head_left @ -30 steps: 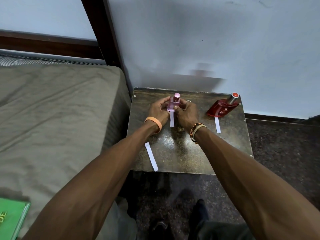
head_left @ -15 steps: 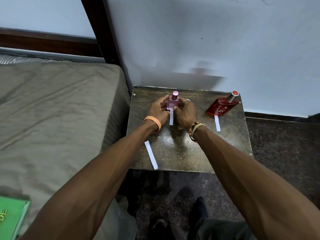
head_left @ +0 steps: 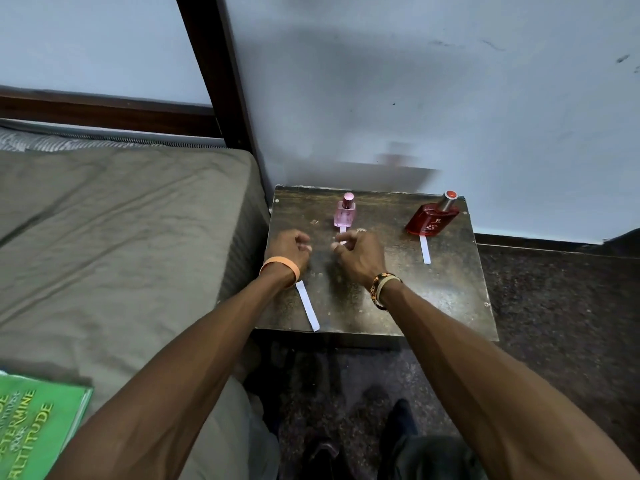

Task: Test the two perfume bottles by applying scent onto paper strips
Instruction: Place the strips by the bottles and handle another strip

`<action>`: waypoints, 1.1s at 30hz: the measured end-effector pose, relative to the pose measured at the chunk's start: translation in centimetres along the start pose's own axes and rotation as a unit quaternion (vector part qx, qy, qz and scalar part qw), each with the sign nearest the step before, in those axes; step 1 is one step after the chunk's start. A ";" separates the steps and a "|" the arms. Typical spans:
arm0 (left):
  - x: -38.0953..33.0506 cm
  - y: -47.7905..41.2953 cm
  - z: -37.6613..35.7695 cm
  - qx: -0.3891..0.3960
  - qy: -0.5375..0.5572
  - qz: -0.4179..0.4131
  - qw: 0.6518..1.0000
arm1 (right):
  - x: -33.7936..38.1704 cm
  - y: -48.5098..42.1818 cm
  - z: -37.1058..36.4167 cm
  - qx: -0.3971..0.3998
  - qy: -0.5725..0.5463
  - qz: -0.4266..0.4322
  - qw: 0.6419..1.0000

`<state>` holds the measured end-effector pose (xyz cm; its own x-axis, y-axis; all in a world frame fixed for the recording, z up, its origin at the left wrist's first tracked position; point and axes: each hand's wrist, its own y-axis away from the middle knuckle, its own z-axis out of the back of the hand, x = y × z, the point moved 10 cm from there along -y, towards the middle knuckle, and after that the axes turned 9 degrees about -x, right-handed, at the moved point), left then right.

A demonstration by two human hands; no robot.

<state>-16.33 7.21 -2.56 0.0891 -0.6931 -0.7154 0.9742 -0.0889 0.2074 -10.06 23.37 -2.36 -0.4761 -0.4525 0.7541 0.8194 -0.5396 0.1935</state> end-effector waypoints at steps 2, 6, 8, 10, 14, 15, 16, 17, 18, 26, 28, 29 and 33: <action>2.2 1.0 0.5 0.008 -0.055 0.030 0.998 | 0.3 1.6 -1.6 0.049 0.013 0.013 0.999; 4.2 3.1 0.6 0.047 -0.124 0.040 0.990 | -0.1 4.4 -4.1 0.104 0.048 0.023 0.993; 4.4 4.0 0.4 0.059 -0.153 0.016 0.986 | -0.6 5.4 -5.0 0.122 0.046 0.009 0.991; 4.5 4.6 0.1 0.064 -0.168 -0.005 0.984 | -0.9 6.1 -5.7 0.139 0.037 0.001 0.990; 4.6 4.9 -0.2 0.052 -0.177 -0.025 0.983 | -1.0 6.5 -6.7 0.152 0.030 0.000 0.988; 4.5 4.8 -0.2 0.045 -0.184 -0.032 0.981 | -1.2 6.4 -6.8 0.154 0.024 -0.006 0.988; 4.4 4.8 -0.2 0.039 -0.190 -0.036 0.980 | -1.2 6.3 -6.8 0.154 0.020 -0.009 0.988; 4.4 4.7 -0.2 0.035 -0.193 -0.038 0.980 | -1.3 6.2 -6.8 0.155 0.018 -0.011 0.988; 4.4 4.7 -0.2 0.032 -0.192 -0.035 0.980 | -1.3 6.1 -6.8 0.155 0.018 -0.010 0.988; 5.7 4.4 0.0 0.028 -0.089 0.039 0.995 | -1.3 5.9 -7.0 0.159 0.016 -0.006 0.987; 5.8 4.3 -0.3 0.045 -0.061 0.030 0.997 | -1.3 5.9 -6.9 0.160 0.020 -0.002 0.987; 5.7 4.3 -0.4 0.055 -0.045 0.021 0.997 | -1.2 6.0 -6.8 0.159 0.026 0.003 0.987; 5.2 4.6 -0.5 0.079 0.023 0.014 0.997 | -1.0 6.2 -6.5 0.151 0.040 0.022 0.987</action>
<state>-11.31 3.55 -5.65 0.1289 -0.6631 -0.7373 0.9268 -0.1839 0.3274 -6.57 15.91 -5.97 -0.4525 -0.5320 0.7157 0.8916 -0.2875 0.3499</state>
